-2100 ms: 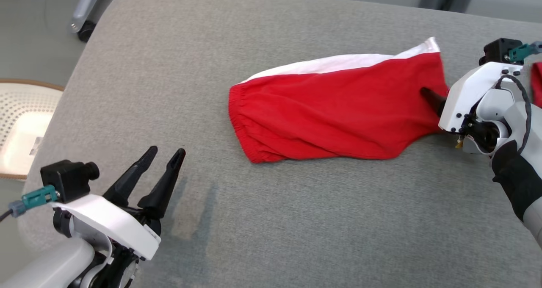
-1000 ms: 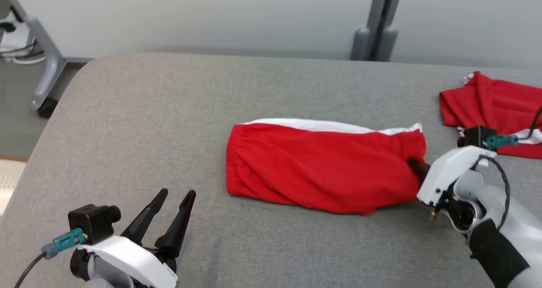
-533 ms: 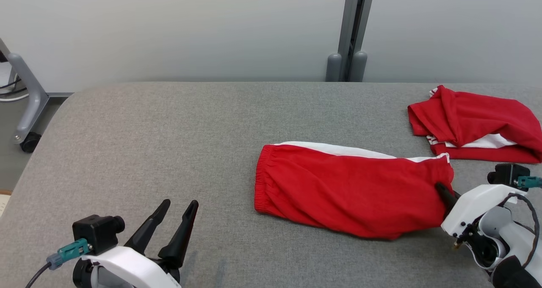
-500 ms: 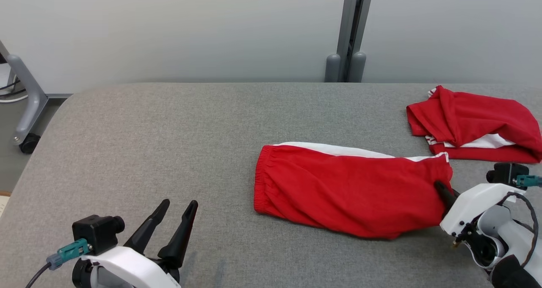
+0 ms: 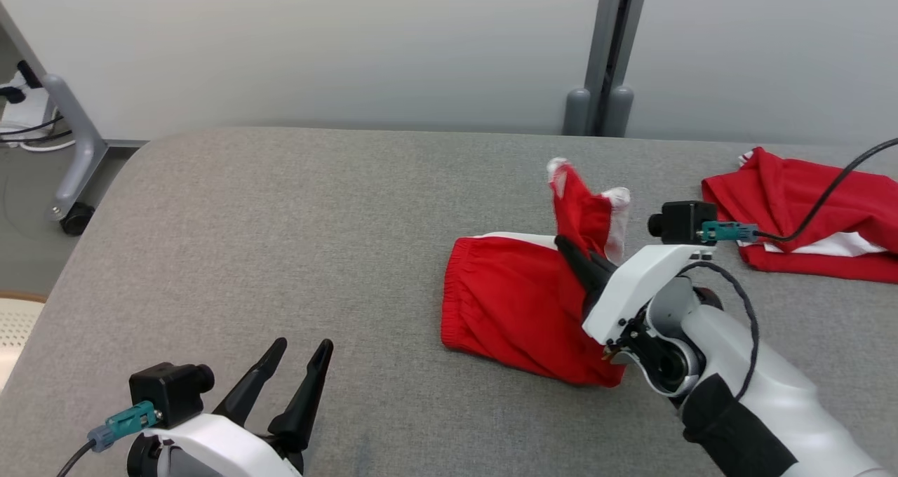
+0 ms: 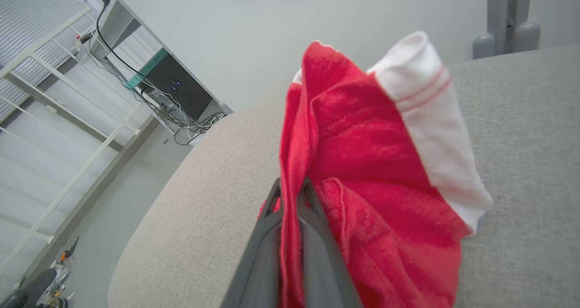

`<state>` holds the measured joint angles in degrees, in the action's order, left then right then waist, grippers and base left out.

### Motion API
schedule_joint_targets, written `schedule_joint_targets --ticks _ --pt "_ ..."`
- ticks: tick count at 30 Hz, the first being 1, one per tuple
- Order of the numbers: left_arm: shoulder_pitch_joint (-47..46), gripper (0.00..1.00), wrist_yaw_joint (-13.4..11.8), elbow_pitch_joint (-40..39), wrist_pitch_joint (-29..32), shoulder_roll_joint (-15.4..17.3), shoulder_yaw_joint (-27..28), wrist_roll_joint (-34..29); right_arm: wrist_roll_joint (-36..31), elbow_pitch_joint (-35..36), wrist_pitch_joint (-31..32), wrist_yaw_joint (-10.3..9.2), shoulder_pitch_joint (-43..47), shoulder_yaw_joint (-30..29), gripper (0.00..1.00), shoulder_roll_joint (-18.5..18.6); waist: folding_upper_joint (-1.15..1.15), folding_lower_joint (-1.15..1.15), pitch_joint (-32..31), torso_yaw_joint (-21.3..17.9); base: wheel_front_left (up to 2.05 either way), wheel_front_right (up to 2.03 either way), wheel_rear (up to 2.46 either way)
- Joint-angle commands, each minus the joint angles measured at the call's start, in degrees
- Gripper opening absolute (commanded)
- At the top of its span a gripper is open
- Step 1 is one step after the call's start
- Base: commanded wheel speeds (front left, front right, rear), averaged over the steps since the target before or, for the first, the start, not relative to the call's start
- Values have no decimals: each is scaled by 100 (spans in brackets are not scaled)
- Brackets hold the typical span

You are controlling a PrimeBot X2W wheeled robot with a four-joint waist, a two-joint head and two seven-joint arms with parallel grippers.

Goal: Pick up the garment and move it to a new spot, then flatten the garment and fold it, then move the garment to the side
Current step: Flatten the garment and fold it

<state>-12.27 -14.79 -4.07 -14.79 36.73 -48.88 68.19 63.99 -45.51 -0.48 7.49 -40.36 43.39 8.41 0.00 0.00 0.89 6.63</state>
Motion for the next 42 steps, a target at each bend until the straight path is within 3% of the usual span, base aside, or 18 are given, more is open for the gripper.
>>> schedule_joint_targets --ticks 1,5,10,11,12,13,17,22,28,32,33,35,36,37,42 --pt "-59 100 12 28 3 -6 10 -20 -13 -44 21 1 -15 -1 0 3 0 0 40 109 0 0 0" --pt "-146 100 97 128 40 -81 -35 -35 183 -362 227 1 -14 -47 0 -343 0 0 98 361 0 0 0" --pt "-240 100 186 299 77 -173 -55 -17 252 -871 251 1 -159 47 0 -518 0 0 174 568 0 0 0" --pt "-244 100 207 334 78 -178 -54 -11 267 -923 250 1 -163 96 24 -534 0 0 186 586 0 0 0" --pt "-252 100 222 364 79 -186 -58 -9 343 -880 255 1 -137 150 55 -540 0 0 196 599 0 0 0" --pt "-263 100 231 387 79 -193 -59 -7 427 -809 252 1 -108 213 100 -546 0 0 203 606 0 0 0" --pt "-267 100 265 468 78 -210 -38 14 801 -476 68 1 -96 454 100 -527 0 0 223 529 0 0 0" --pt "-207 100 245 501 49 -188 32 14 937 -21 -706 1 -256 444 100 -529 0 0 163 293 0 0 0" --pt "47 100 118 404 -20 -198 347 -121 498 495 -1373 1 -56 182 100 221 0 0 2 -93 0 0 0" --pt "234 100 7 346 -43 -280 757 -504 -65 820 -1479 1 321 -447 100 759 0 0 -102 -262 0 0 0" --pt "234 100 7 346 -43 -280 757 -504 -65 820 -1479 1 321 -447 100 759 0 0 -102 -262 0 0 0" --pt "373 100 -23 301 -44 -372 1094 -796 -469 1126 -1472 1 685 -1037 100 865 0 0 -147 -326 0 0 0" --pt "542 100 -88 252 -41 -445 1400 -1182 -906 1437 -1469 1 1187 -1617 100 813 0 0 -179 -392 0 0 0" --pt "542 100 -88 252 -41 -445 1400 -1182 -906 1437 -1469 1 1187 -1617 100 813 0 0 -179 -392 0 0 0" --pt "942 100 -68 155 -42 -716 1995 -1815 -1962 2136 -1472 1 2229 -2713 100 476 0 0 -193 -518 0 0 0"
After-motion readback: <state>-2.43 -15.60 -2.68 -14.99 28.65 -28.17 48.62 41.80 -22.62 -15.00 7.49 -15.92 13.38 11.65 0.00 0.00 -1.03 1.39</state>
